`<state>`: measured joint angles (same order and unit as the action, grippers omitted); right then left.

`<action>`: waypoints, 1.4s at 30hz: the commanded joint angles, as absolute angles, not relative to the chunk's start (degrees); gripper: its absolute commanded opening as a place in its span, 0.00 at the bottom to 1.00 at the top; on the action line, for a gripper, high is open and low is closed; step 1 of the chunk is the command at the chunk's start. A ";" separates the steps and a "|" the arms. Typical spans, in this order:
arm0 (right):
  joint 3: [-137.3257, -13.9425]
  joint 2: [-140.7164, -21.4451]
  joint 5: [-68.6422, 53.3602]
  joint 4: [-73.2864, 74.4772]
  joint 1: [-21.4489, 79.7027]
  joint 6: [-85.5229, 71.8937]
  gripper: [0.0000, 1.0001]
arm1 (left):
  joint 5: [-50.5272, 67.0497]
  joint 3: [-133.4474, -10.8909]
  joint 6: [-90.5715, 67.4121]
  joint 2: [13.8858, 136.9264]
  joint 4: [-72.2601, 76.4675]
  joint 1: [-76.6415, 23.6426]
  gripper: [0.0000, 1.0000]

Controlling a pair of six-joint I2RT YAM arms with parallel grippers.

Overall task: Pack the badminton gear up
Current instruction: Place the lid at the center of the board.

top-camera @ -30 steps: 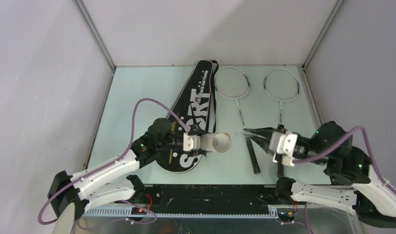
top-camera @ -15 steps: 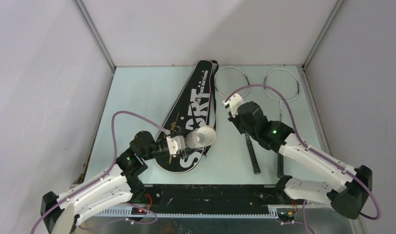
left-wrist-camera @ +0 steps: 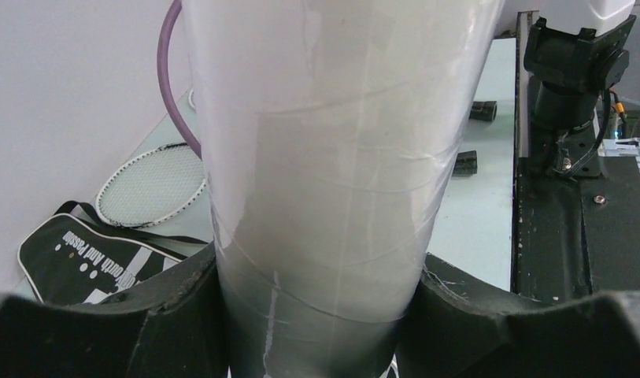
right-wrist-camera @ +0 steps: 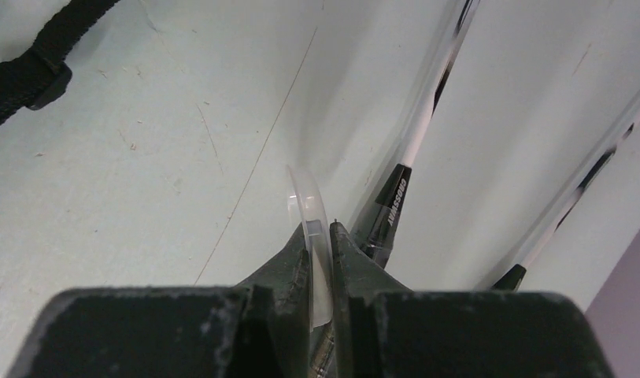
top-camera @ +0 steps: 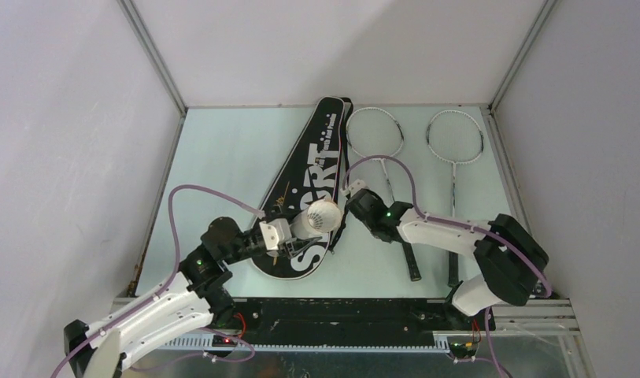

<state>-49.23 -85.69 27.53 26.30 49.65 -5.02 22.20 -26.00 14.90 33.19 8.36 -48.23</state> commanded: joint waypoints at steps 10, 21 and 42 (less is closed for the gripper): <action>-57.06 -97.33 39.44 30.24 59.96 -9.50 0.32 | 19.73 -25.75 11.99 31.04 4.94 -47.94 0.46; -57.83 -94.77 36.16 31.90 58.29 -14.31 0.41 | 19.90 -26.05 12.54 31.33 4.70 -47.98 0.46; -52.55 -83.66 28.03 27.70 48.57 -15.89 0.19 | 20.21 -26.10 12.83 32.04 4.72 -47.99 0.47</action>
